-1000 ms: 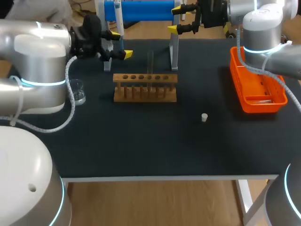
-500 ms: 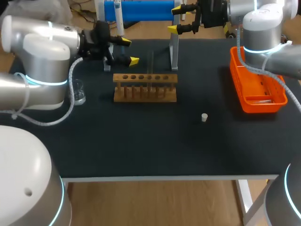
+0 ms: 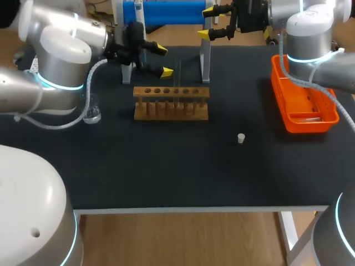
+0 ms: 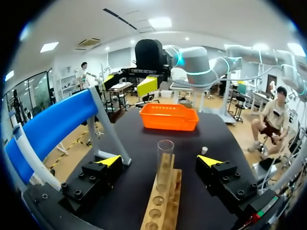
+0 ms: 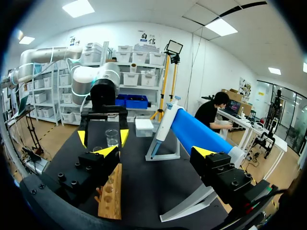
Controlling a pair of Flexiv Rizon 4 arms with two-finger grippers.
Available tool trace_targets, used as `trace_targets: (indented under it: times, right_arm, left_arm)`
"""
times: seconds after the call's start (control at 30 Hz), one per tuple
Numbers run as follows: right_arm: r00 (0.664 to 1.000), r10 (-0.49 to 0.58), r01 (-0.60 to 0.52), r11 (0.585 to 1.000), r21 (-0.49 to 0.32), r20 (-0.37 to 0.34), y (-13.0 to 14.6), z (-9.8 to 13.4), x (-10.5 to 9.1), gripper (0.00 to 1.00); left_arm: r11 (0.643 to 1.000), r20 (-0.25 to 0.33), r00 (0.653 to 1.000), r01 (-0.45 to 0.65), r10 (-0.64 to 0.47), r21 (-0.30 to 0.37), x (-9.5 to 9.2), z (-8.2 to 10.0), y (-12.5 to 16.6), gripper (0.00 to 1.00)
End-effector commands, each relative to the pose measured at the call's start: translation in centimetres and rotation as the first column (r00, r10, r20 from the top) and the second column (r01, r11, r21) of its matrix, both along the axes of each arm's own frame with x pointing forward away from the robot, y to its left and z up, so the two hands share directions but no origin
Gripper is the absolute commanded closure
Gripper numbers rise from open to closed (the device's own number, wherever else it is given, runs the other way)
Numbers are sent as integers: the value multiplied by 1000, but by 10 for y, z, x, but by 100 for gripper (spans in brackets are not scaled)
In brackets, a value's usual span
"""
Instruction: Invert the test tube, pick up the pipette, mount the tip to pipette, aspirate from beaker and dispense into the tube, eject the tip, return the pipette, and cap with the stopper.
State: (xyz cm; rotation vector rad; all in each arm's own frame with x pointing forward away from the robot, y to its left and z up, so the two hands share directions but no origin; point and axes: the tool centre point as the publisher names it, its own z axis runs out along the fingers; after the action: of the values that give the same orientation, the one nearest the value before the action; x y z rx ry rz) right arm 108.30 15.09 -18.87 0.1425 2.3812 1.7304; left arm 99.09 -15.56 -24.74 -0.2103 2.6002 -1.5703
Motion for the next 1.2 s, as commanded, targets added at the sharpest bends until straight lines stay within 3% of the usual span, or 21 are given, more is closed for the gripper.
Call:
trace_targets:
  times: [0.03,0.57,1.2]
  right_arm:
    - [1000,1,-1,1000,-3,-1,-1,1,0,0]
    - [1000,1,-1,1000,-3,-1,-1,1,0,0]
    - [1000,1,-1,1000,-3,-1,-1,1,0,0]
  left_arm:
    - [1000,-22,999,30,-30,9,8,-4,-7,0]
    - [997,-9,997,-77,77,29,-5,-14,-16,0]
    - [996,-10,997,-76,76,40,-2,-24,-24,0]
